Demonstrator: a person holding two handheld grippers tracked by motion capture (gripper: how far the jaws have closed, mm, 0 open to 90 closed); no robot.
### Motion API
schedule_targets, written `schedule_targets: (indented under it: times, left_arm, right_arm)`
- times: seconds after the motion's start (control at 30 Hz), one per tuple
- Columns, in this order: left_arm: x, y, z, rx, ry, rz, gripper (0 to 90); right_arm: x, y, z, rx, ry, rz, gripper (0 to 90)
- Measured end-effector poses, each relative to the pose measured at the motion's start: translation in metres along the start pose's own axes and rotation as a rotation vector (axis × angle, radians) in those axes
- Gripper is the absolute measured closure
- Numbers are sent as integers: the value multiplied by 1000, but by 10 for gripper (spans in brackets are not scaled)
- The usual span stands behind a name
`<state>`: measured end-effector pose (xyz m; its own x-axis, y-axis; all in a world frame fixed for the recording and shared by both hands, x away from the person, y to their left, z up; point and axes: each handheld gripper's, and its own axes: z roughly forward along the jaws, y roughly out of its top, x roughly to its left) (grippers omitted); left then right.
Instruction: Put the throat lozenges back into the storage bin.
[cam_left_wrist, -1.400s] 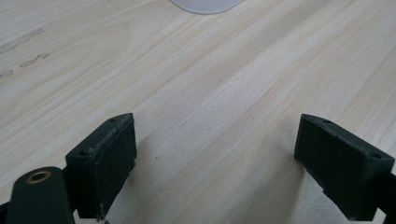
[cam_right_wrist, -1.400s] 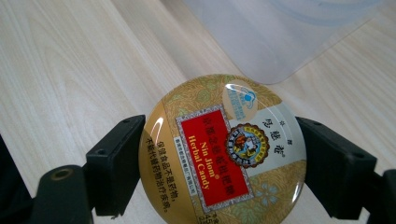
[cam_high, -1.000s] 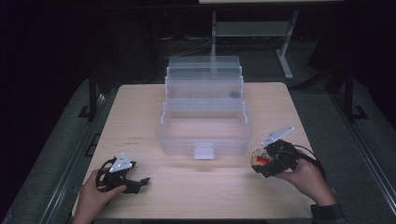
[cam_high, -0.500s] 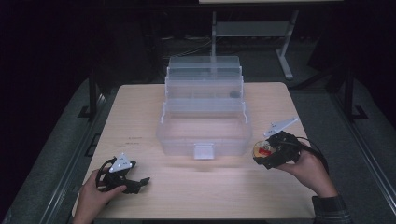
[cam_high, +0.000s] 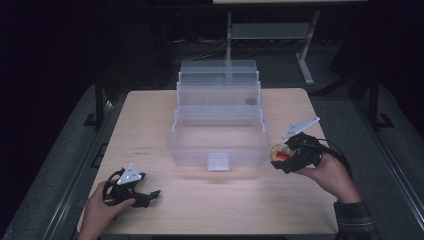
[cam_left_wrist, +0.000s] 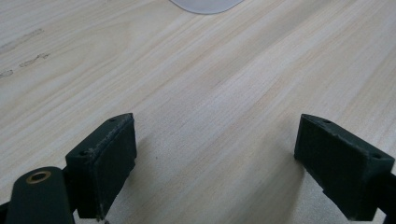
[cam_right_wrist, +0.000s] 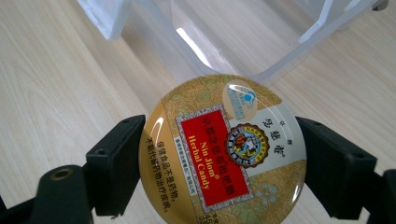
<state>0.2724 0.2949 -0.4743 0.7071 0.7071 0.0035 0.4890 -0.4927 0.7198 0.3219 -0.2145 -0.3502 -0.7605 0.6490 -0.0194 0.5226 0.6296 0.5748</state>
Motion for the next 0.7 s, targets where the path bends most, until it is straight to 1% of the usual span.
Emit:
schedule_targets:
  times: [0.13,0.7]
  left_arm:
    - [0,0,0,-4,0,-5,119]
    - [0,0,0,-2,0,-2,119]
  right_arm:
    - [-2,4,0,-1,0,-3,197]
    - [-10,25,2,-4,2,-5,197]
